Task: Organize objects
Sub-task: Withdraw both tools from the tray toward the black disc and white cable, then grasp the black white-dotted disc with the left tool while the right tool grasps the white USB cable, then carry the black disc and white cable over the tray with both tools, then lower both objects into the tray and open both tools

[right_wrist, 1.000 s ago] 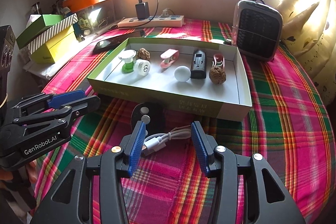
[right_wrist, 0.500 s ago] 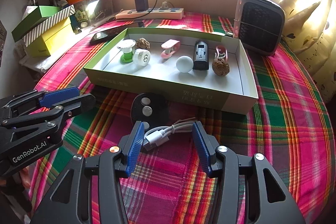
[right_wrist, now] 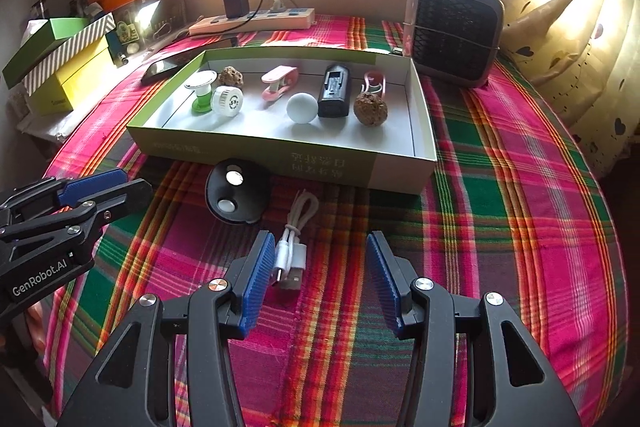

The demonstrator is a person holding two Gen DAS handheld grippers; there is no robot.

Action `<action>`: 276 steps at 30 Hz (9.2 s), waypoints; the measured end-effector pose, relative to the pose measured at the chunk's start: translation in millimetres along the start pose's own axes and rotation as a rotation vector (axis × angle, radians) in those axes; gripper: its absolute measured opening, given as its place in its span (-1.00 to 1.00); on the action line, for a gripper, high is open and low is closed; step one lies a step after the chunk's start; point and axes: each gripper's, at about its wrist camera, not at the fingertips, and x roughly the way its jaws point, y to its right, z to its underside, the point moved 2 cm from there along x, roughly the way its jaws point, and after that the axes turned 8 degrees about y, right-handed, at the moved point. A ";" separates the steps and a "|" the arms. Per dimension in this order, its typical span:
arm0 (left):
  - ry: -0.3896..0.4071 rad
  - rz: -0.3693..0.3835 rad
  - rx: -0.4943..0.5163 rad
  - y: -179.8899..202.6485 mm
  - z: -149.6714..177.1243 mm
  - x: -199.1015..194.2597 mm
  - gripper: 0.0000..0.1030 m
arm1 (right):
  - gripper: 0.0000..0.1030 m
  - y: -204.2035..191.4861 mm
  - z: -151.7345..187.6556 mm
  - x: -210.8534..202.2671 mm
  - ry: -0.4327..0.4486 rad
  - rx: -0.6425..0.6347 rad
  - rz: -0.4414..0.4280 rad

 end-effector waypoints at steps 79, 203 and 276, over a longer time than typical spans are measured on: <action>-0.072 0.080 0.006 52.9 -17.0 44.5 -0.55 | -0.59 26.5 5.9 8.6 -0.004 -0.030 -0.097; -0.006 0.010 0.043 24.2 -70.9 77.6 -0.55 | -0.59 32.2 -70.2 55.1 0.024 -0.058 -0.132; 0.040 -0.066 0.091 33.8 -65.7 48.7 -0.38 | -0.24 28.2 -62.3 36.8 0.052 0.012 -0.106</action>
